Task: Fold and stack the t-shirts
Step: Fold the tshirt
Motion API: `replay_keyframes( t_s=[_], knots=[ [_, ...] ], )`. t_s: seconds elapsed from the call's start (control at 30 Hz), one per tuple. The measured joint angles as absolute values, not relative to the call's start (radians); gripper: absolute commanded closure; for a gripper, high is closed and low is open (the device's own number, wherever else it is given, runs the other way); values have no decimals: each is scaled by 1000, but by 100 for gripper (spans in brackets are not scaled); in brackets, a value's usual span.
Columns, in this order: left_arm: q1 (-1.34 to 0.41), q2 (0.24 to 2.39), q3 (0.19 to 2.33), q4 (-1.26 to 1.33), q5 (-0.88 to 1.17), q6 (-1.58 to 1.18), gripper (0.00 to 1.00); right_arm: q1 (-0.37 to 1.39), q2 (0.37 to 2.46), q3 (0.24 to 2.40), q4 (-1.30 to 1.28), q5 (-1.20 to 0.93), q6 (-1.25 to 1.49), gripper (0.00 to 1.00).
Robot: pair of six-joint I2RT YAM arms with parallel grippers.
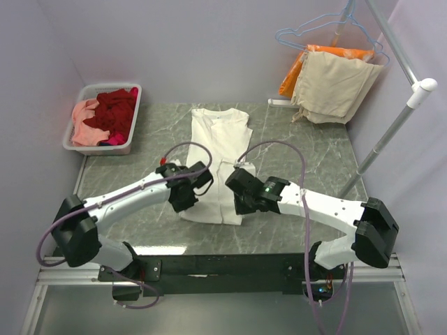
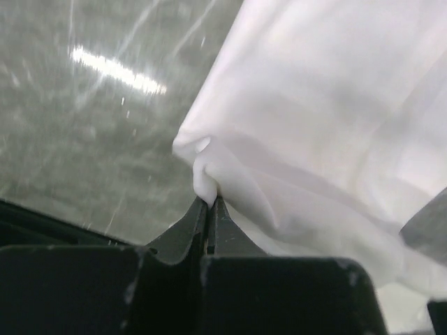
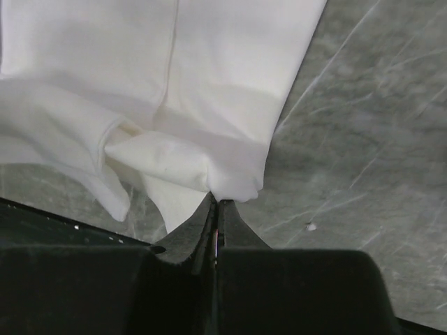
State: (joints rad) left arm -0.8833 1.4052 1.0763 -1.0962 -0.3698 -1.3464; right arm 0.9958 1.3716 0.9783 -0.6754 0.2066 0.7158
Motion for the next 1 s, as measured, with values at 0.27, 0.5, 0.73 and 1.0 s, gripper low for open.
replay_keyframes(
  t_s=[0.27, 0.5, 0.73, 1.0],
  knots=[
    [-752, 1632, 1283, -1067, -470, -1213, 99, 857, 1431, 1134, -678, 206, 615, 100],
    [-654, 1775, 1425, -1027, -487, -1085, 99, 756, 1561, 1205, -640, 164, 554, 100],
    [-590, 1906, 1526, -993, -487, -983, 99, 695, 1725, 1325, -621, 126, 515, 100],
    [-547, 2019, 1633, -978, -475, -893, 99, 655, 1822, 1409, -621, 100, 493, 100]
  ],
)
